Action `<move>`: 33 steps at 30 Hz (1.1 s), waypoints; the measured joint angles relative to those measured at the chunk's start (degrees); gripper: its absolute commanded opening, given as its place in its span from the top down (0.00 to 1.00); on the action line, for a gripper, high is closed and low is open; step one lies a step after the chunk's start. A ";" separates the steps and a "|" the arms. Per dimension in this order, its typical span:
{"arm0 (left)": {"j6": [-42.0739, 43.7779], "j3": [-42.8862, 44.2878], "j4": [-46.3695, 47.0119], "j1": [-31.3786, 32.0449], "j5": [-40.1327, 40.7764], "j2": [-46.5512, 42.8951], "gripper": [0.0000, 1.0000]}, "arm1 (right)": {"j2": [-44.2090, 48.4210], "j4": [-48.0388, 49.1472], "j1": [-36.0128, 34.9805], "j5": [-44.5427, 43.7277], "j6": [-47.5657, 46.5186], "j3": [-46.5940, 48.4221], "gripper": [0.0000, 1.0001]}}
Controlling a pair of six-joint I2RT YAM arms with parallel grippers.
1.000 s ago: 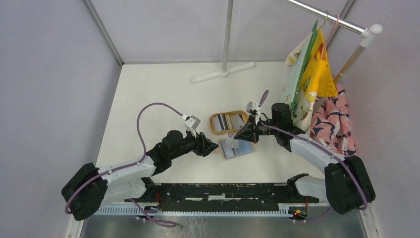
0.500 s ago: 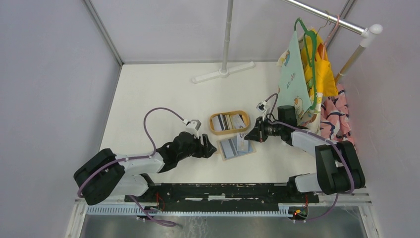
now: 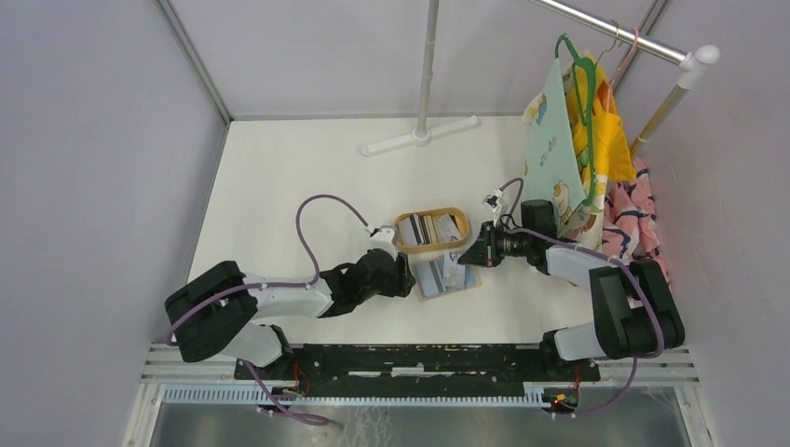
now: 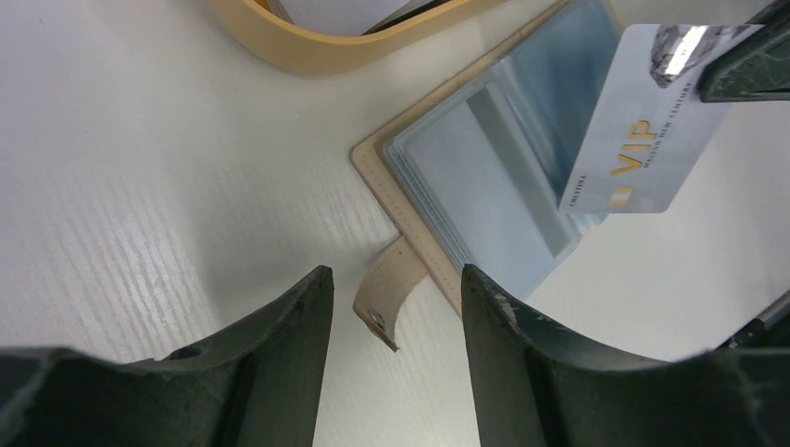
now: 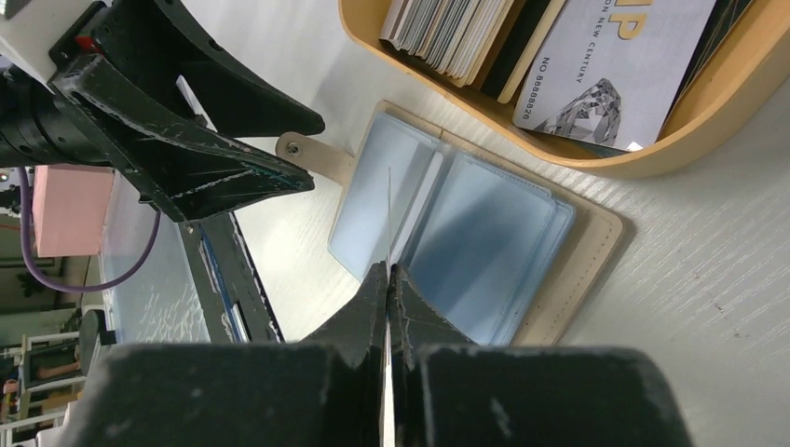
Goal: Put the credit cards into the card holder
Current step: Pick up the credit card from the storage box, then insert the credit card into the card holder.
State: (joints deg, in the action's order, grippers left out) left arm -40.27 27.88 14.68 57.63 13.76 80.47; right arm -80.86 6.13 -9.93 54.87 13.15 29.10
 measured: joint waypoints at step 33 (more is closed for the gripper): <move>3.13 12.61 -4.33 0.63 2.56 13.53 0.63 | -5.22 -1.18 0.24 -5.68 0.96 -0.55 1.00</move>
State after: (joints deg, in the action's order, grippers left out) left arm -37.15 40.49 10.35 58.26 16.32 94.00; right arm -86.08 4.95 -9.69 49.19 14.11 28.56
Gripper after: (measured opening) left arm 0.372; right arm 0.009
